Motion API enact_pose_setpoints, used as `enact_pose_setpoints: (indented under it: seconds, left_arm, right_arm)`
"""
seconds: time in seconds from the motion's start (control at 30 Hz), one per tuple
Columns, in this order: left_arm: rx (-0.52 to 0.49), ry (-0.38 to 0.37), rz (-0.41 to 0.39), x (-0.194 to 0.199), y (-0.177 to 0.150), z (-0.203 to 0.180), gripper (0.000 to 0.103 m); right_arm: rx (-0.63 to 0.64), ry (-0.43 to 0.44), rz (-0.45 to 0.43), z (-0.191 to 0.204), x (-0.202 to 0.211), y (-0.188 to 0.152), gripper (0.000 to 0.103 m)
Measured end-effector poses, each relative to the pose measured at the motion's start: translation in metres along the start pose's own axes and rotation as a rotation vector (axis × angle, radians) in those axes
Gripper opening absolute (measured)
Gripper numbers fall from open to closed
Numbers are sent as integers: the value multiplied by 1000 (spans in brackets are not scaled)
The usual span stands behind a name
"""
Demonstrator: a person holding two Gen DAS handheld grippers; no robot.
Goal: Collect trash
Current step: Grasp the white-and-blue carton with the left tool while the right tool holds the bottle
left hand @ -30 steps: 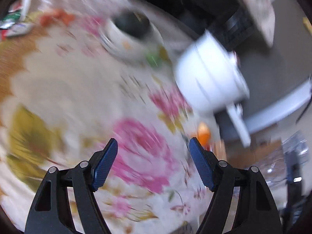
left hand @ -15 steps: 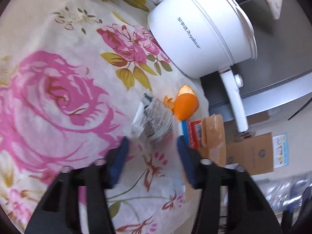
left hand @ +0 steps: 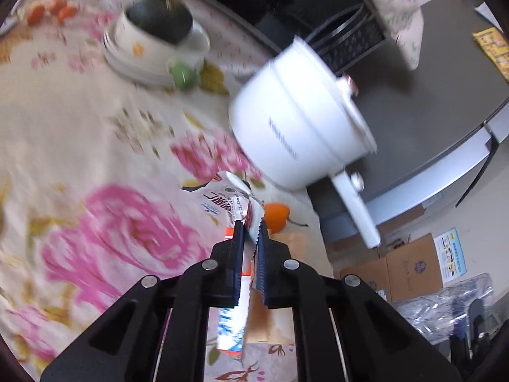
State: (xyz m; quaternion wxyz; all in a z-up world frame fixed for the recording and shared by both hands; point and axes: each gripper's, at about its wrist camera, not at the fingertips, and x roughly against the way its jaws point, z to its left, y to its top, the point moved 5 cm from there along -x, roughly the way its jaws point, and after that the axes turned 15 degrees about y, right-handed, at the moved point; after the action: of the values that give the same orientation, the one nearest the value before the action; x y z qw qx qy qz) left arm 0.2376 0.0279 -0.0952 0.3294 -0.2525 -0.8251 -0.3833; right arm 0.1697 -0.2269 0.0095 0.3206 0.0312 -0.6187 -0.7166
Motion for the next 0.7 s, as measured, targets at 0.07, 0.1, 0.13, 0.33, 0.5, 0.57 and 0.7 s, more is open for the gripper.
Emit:
enact_pose_setpoints:
  seconds: [0.07,0.1,0.13,0.33,0.5,0.57,0.7]
  left_arm:
    - [4,-4,-30,13,10,8,9]
    - [6,-8,-40,18,15,11,9]
    - [9,-13,-49,25,17,14,9]
    - [-9,-43,-81,49,32,23,9]
    - [-4,-33,-70,50,32,33,9]
    - [-35,-33,-83,55,34,31,9]
    - [-63,-14,-125,64,37,31,9]
  right_arm:
    - [1,13,-1,5,-3,1,56]
    - [3,20,-2,9,-5,2,56]
    - [5,26,-3,11,-6,2,56]
    - [17,54,1,26,-12,4,55]
    - [28,73,15,34,-18,3,49]
    - [29,77,10,36,-18,4,48]
    - [25,85,13,37,-20,4,46]
